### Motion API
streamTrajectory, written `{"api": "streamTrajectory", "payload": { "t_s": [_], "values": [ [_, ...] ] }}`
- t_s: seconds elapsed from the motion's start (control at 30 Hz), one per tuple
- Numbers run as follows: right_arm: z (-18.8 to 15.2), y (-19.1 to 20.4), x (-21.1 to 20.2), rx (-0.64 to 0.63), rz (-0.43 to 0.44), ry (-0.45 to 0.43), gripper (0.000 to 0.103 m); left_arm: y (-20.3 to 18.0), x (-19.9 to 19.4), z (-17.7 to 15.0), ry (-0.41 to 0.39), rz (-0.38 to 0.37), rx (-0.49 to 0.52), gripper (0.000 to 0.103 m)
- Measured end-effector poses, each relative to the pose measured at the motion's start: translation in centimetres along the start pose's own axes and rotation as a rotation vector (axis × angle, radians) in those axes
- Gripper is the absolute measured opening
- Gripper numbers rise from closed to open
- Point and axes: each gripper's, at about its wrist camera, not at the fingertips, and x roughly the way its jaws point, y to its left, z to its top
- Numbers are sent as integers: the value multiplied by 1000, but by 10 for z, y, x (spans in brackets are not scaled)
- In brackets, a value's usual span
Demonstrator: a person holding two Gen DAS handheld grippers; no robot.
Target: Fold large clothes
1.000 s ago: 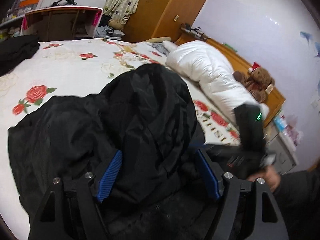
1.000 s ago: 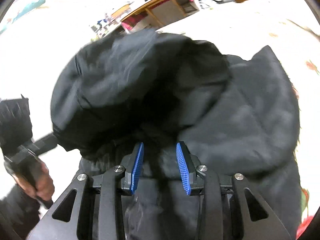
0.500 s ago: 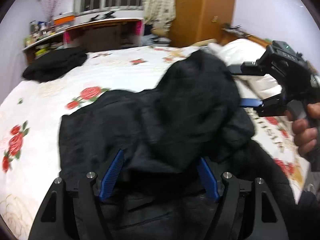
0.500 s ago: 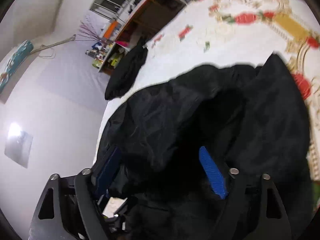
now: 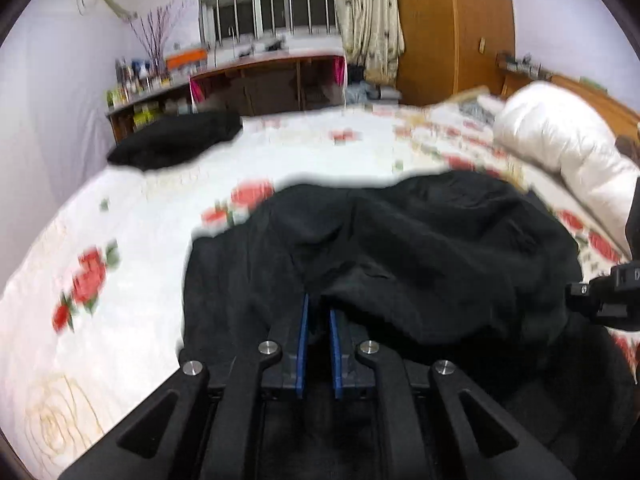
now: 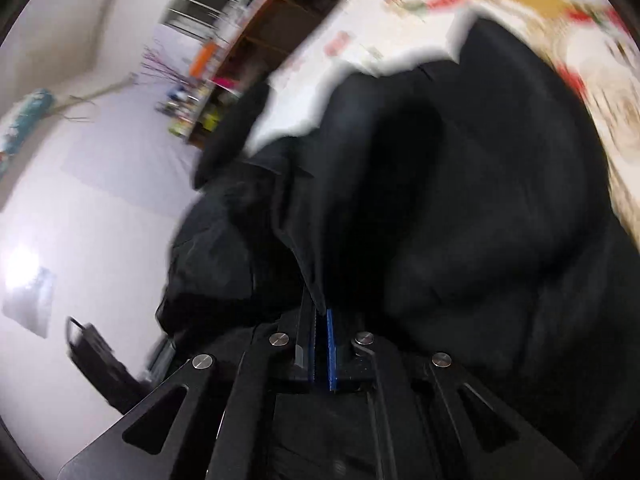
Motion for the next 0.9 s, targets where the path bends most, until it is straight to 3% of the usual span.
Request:
{"api": "streamTrajectory", "payload": {
  "t_s": [0.13, 0.23, 0.37, 0.5, 0.53, 0.63, 0.77, 0.9],
  "values": [
    [-19, -19, 4, 12, -44, 33, 3, 11, 0, -38, 108, -25, -41, 10],
    [-20, -21, 1, -14, -63, 47, 3, 30, -16, -53, 161, -65, -140, 10],
    [-14, -15, 5, -59, -95, 52, 3, 40, -53, -30, 69, -130, -235, 10],
    [-24, -14, 1, -50, -103, 47, 3, 18, -51, 17, -24, -207, -212, 16],
    [-23, -12, -2, -53, -110, 44, 3, 8, -43, 25, -26, -209, -190, 17],
    [-24, 5, -29, -119, -165, 0, 20, -6, -18, 27, 29, -196, -156, 17],
    [-7, 41, -72, -274, -220, -156, 22, -3, -14, 15, 45, -147, -173, 17],
    [13, 79, -59, -426, -236, -207, 31, 1, -4, 9, 67, -98, -200, 17]
  ]
}}
